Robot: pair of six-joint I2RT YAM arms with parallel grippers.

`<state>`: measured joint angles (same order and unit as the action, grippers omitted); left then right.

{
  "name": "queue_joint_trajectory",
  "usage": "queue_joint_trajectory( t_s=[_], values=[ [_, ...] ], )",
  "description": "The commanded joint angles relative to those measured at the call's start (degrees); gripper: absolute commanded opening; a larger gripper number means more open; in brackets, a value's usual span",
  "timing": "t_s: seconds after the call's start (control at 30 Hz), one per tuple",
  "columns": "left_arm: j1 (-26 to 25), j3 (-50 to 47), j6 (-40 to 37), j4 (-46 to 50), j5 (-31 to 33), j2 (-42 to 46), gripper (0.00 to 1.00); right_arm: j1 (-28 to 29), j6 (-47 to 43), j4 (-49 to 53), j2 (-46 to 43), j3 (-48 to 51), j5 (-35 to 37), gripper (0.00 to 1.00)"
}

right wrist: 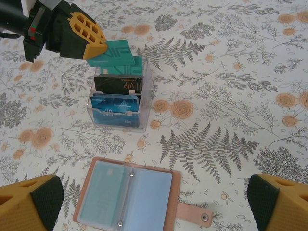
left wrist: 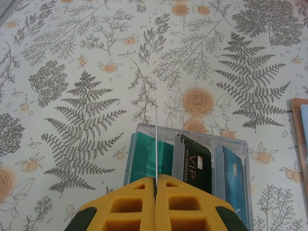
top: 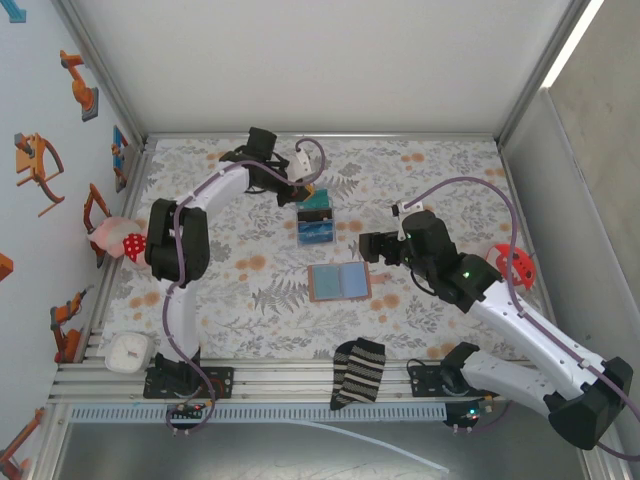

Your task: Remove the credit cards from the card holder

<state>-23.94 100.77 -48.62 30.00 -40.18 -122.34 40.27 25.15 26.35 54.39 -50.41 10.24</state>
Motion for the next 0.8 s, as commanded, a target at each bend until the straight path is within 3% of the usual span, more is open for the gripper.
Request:
queue_joint_trajectory(
  t_s=[0.0,0.43,0.5,0.6,0.77],
  values=[
    [0.43,2.78,-2.69,2.84,-1.95,-1.98,0.00,-0.02,1.13,0.02,-0.65,-1.97,1.95,0.97],
    [0.33,5.48,-2.55,3.96,-1.92,-5.73,0.01,-0.02,1.31,-0.20,-0.25,-1.97,1.32,0.97],
    [0.38,4.97,-2.90,4.09,-1.92,-5.56,0.05,-0.02,1.40,-0.22,-0.08,-1.92,0.93,0.97],
    [0.34,4.70,-2.97,4.06,-1.98,-5.42,0.24,-0.02,1.41,-0.24,0.23,-2.01,0.40,0.98],
    [-0.21,4.35,-3.08,4.21,-1.79,-4.03,0.25,-0.02,1.31,-0.59,0.95,-2.19,-0.86,0.99]
  ],
)
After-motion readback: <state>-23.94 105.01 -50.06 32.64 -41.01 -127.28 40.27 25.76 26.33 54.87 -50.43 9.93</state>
